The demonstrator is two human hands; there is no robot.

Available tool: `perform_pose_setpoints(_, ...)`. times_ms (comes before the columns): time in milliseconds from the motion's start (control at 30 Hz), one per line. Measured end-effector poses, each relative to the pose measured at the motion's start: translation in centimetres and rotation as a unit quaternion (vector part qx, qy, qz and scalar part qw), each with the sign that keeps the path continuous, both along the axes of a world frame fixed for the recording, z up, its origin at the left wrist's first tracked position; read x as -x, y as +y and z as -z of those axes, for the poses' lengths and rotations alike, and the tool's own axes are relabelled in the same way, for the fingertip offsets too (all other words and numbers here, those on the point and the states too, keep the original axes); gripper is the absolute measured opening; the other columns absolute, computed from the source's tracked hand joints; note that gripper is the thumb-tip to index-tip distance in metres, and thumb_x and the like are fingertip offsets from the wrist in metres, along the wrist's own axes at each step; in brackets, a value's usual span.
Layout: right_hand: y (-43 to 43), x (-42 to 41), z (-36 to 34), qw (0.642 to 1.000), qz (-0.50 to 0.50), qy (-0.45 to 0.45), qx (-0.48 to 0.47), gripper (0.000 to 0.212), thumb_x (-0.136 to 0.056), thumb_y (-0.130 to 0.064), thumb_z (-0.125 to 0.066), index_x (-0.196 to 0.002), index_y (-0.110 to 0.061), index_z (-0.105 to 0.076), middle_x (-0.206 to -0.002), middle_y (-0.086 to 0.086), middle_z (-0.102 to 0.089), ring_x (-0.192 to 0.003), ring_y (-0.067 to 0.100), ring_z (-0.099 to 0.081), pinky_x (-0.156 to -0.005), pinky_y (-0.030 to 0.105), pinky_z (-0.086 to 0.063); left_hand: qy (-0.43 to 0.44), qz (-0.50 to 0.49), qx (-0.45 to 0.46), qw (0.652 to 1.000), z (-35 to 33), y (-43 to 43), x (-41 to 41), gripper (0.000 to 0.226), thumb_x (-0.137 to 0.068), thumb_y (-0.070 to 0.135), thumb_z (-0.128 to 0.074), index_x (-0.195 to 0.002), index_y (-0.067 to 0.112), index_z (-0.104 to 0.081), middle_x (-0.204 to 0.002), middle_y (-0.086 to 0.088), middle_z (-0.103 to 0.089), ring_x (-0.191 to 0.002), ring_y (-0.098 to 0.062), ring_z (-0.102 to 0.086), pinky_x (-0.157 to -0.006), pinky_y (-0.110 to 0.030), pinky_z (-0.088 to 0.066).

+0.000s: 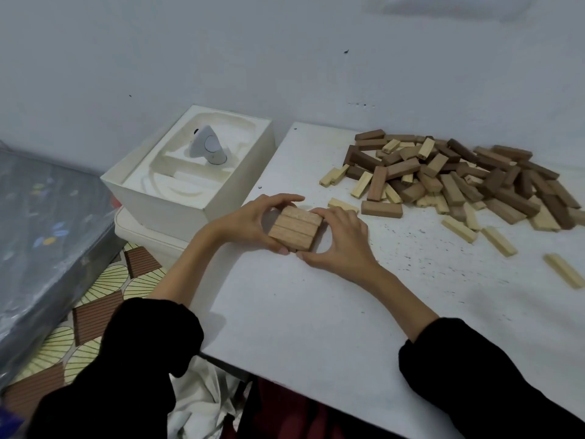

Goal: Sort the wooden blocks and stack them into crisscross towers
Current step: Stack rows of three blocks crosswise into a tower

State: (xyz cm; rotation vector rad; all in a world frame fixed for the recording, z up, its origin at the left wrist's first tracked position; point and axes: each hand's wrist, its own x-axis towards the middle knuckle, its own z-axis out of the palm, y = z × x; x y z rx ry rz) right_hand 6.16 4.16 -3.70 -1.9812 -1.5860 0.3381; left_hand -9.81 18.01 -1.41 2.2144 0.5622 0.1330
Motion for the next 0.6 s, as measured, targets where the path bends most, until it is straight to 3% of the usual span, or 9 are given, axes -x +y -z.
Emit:
perform_pose_setpoints(100,-0.4,0.0,-0.1,0.999,-0.021,0.029,0.025,0.099,-0.068,-0.056,-0.074,-0.146,-0.027,-0.021,-0.147,-0.003,-0.026,-0.135,0.016,-0.015,-0.106,0.032,-0.015,0.022,-0.002,0.022,1.0,-0.2,-0.1,0.6,0.119,-0.044,0.047,-0.086,-0.144,0.041,-0.021,-0.138,0.014,-0.04,-0.127,0.007,-0.033,-0.103,-0.01,-0.025)
perform_pose_setpoints(167,-1.1,0.5,-0.5,0.988,-0.017,0.151,0.018,0.107,-0.069,-0.067,-0.065,-0.149,-0.028,-0.006,-0.154,-0.007,-0.008,-0.139,0.005,-0.003,-0.11,0.031,-0.012,0.002,-0.015,0.058,0.998,-0.1,-0.4,1.3,0.128,-0.045,0.062,-0.081,-0.146,0.039,-0.007,-0.149,0.015,-0.025,-0.138,0.006,-0.02,-0.111,-0.014,-0.019)
perform_pose_setpoints(233,-1.7,1.4,-1.0,0.953,0.024,0.299,-0.043,0.1,-0.071,-0.077,-0.044,-0.149,-0.031,-0.003,-0.155,-0.012,-0.003,-0.138,-0.004,-0.001,-0.11,0.026,-0.009,-0.101,-0.088,0.132,0.982,0.2,-1.5,1.3,0.109,-0.063,0.077,-0.061,-0.146,0.035,-0.007,-0.151,0.018,-0.02,-0.14,0.005,-0.017,-0.116,-0.021,-0.014)
perform_pose_setpoints(267,-2.0,2.0,-1.3,0.929,0.048,0.361,-0.068,0.092,-0.075,-0.075,-0.037,-0.149,-0.033,-0.003,-0.156,-0.014,-0.003,-0.139,-0.005,-0.002,-0.111,0.026,-0.008,-0.165,-0.154,0.185,0.956,0.3,-2.3,1.0,0.096,-0.072,0.079,-0.045,-0.148,0.031,-0.011,-0.151,0.018,-0.022,-0.141,0.003,-0.018,-0.119,-0.027,-0.013)
perform_pose_setpoints(367,-2.5,4.0,-1.4,0.864,0.085,0.488,-0.093,0.076,-0.083,-0.066,-0.028,-0.147,-0.037,-0.001,-0.156,-0.017,-0.003,-0.137,-0.006,-0.005,-0.109,0.023,-0.007,-0.267,-0.283,0.316,0.865,0.7,-4.8,-0.4,0.084,-0.082,0.068,-0.018,-0.147,0.016,-0.028,-0.155,0.002,-0.027,-0.143,-0.012,-0.022,-0.119,-0.036,-0.016)
perform_pose_setpoints(467,-2.4,5.4,-1.1,0.822,0.096,0.554,-0.09,0.078,-0.083,-0.072,-0.028,-0.148,-0.038,-0.003,-0.155,-0.017,-0.006,-0.135,-0.006,-0.01,-0.106,0.019,-0.009,-0.294,-0.281,0.393,0.824,0.8,-5.6,-1.1,0.075,-0.095,0.062,-0.003,-0.148,0.014,-0.026,-0.155,0.001,-0.026,-0.143,-0.01,-0.02,-0.112,-0.024,-0.025)
perform_pose_setpoints(533,-2.0,5.9,-0.7,0.814,0.087,0.569,-0.081,0.084,-0.08,-0.075,-0.034,-0.149,-0.035,-0.007,-0.155,-0.016,-0.01,-0.137,-0.006,-0.014,-0.108,0.017,-0.011,-0.283,-0.272,0.401,0.828,0.6,-5.6,-1.3,0.071,-0.096,0.057,-0.001,-0.149,0.015,-0.023,-0.155,0.004,-0.025,-0.143,-0.007,-0.019,-0.115,-0.026,-0.018)
perform_pose_setpoints(600,-1.6,6.1,-0.2,0.82,0.069,0.564,-0.072,0.09,-0.077,-0.079,-0.034,-0.15,-0.031,-0.013,-0.155,-0.011,-0.022,-0.137,-0.003,-0.023,-0.115,0.025,-0.015,-0.271,-0.264,0.387,0.841,0.9,-5.5,-1.5,0.068,-0.097,0.053,-0.001,-0.149,0.014,-0.023,-0.155,0.005,-0.025,-0.142,-0.006,-0.019,-0.118,-0.029,-0.012)
